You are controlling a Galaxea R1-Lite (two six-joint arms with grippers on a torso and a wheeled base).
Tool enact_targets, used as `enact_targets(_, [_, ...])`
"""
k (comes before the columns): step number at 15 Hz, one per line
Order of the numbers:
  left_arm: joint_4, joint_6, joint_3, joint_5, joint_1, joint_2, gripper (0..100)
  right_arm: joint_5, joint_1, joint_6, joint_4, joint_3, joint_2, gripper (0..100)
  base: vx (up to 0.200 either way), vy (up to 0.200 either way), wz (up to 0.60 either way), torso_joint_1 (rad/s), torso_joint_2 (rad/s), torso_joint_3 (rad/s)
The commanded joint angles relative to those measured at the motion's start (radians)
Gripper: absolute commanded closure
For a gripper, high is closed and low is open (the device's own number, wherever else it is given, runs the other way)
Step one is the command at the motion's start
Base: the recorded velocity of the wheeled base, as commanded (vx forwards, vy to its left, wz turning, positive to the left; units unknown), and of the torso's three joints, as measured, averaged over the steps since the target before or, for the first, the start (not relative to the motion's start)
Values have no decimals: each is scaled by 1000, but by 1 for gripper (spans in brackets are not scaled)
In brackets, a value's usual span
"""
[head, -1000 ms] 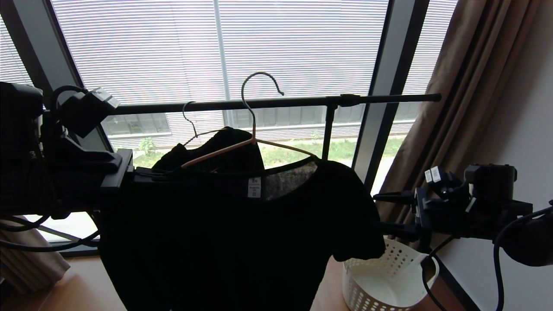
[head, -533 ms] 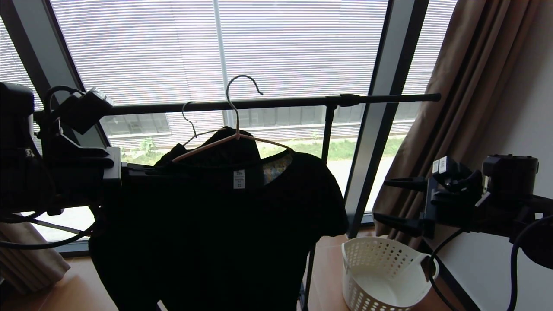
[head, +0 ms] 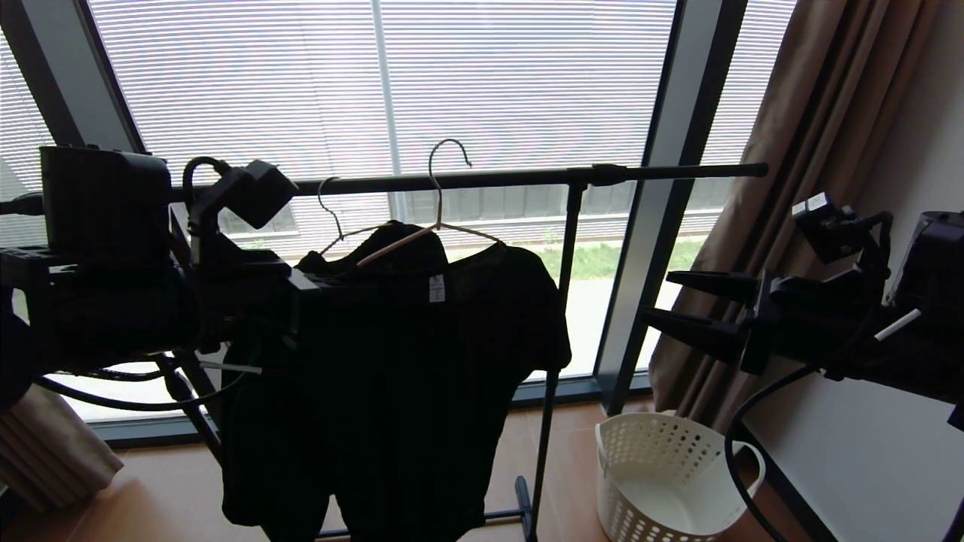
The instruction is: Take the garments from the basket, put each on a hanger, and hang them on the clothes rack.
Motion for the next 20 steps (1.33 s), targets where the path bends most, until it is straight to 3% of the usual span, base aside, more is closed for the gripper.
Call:
enact_targets(1, [-85,-31,-20,112,-50,126,100,-9,9,24,0,-25,-34,0,0,0,0,0,0,0])
enact_targets(5, [-224,-132,-66,265,-92,255,100,-11,9,24,2,-30,-25,0,0,0,0,0,0,0])
enact_targets(8, [-309,-166,-102,302,-117,310,100,-11,9,24,0,-30,-9,0,0,0,0,0,0,0])
enact_targets(13, [-326,-168,-177,389,-128,388,100,-11,9,23,0,-28,-8,0,0,0,0,0,0,0])
enact_targets(20, [-356,-185,-226,405,-129,457,100,-9,9,19,0,-24,-6,0,0,0,0,0,0,0])
